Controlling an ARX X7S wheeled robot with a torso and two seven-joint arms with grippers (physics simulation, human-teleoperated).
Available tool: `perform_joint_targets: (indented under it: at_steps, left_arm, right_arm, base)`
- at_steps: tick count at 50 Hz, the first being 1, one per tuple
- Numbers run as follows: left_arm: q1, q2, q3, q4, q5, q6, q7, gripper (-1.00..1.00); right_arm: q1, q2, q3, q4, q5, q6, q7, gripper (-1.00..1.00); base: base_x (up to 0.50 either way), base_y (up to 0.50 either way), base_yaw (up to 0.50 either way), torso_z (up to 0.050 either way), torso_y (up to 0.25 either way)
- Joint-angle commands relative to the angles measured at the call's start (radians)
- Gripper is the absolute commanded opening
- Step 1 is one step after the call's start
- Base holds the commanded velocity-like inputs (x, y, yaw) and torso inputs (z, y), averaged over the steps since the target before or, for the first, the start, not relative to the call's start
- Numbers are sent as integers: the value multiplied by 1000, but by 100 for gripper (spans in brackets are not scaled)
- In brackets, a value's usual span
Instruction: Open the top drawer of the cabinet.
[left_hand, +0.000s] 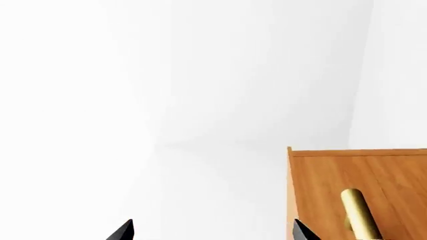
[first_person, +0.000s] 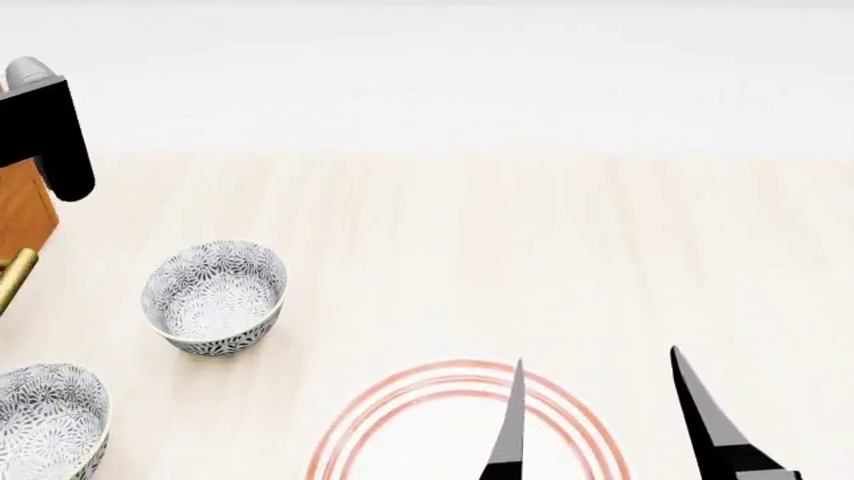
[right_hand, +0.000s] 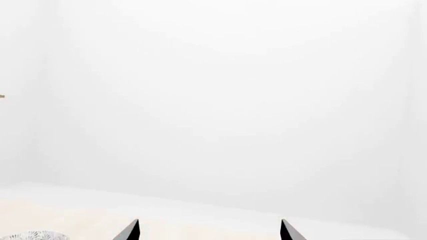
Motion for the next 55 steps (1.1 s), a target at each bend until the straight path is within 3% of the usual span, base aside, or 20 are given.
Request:
perform_joint_targets:
  at_steps: [1, 19, 38, 55]
  left_arm:
    - [17, 41, -59, 8, -76, -33, 32, 100]
    - [71, 87, -157, 97, -200, -142, 162, 100]
    - [126, 105, -95, -43, -190, -109, 116, 100]
    - [73, 113, -77, -178, -155, -120, 75, 100]
  right_arm:
    - [0, 6, -9, 11, 2, -6, 1, 100]
    - [2, 14, -27, 21, -1, -4, 0, 100]
    - [6, 23, -36, 27, 0, -7, 3, 100]
    - [7, 32, -42, 28, 3, -7, 4, 100]
  base:
    - [0, 0, 0, 0, 0]
    - [0, 0, 0, 0, 0]
    - [0, 0, 0, 0, 0]
    - [0, 0, 0, 0, 0]
